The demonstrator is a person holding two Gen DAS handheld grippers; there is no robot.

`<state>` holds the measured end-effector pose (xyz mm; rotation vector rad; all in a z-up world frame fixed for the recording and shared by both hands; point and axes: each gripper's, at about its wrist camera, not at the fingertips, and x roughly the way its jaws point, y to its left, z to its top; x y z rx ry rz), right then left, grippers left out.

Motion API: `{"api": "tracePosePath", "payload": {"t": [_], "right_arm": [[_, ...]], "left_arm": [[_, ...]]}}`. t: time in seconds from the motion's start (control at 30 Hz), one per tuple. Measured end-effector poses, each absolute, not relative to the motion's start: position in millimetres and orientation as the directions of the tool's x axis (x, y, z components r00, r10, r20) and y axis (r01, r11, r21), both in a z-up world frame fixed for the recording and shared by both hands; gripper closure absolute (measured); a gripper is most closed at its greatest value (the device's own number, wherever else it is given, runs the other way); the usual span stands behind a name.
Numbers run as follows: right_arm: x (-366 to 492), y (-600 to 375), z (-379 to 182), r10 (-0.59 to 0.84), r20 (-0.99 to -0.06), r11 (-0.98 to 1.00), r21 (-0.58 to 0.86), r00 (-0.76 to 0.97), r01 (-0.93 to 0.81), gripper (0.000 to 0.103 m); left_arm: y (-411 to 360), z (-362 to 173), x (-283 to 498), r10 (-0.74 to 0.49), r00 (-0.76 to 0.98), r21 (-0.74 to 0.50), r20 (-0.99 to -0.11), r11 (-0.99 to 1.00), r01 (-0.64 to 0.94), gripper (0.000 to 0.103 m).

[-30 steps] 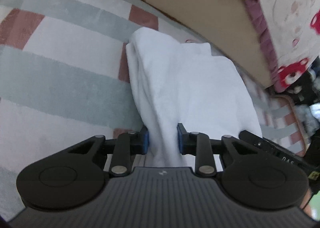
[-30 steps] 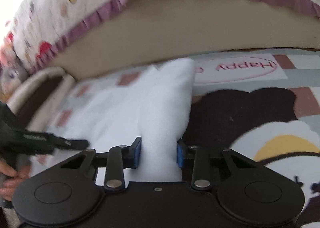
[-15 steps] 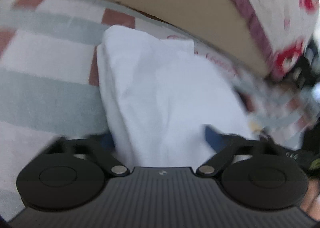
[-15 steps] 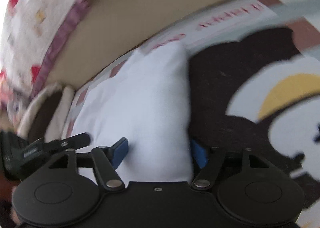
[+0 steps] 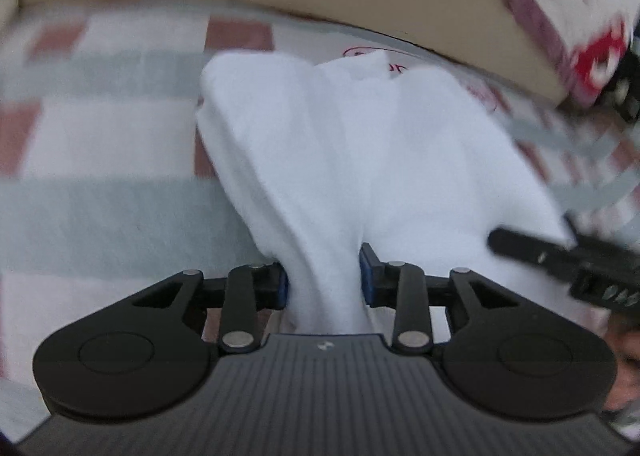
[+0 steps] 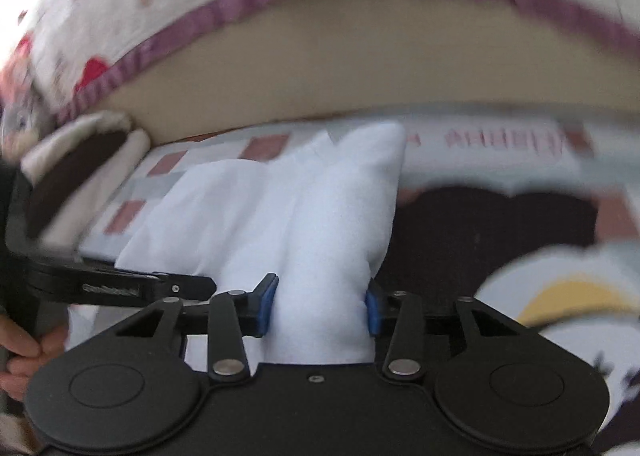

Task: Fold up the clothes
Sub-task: 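Lift the folded T-shirt with both grippers off the sheet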

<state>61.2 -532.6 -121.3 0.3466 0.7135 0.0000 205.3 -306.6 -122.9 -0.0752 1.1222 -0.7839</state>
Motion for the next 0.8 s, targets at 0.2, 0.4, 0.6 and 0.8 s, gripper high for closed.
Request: {"api": "tracePosePath", "payload": {"t": [0.2, 0.4, 0.6, 0.8], "right_arm": [[61, -559, -146, 0.219, -0.654, 0.857, 0.483, 0.725, 0.177, 0.037], [59, -551, -151, 0.169, -0.62, 0.877, 0.45, 0.766, 0.17, 0.051], [51, -490, -108, 0.0, -0.558, 0.989, 0.122, 0.83, 0.082, 0.059], [32, -473, -75, -0.004, -0.5, 0.994, 0.095, 0.866, 0.059, 0.06]], "left_arm": [[-304, -131, 218, -0.657, 0.139, -0.511, -0.741, 0.686, 0.519, 0.061], [-329, -124, 200, -0.592, 0.242, -0.36, -0.769, 0.714, 0.601, 0.065], [-344, -106, 164, -0.498, 0.408, -0.142, -0.765, 0.748, 0.648, 0.075], [-329, -73, 138, -0.515, 0.486, -0.093, -0.706, 0.748, 0.657, 0.075]]}}
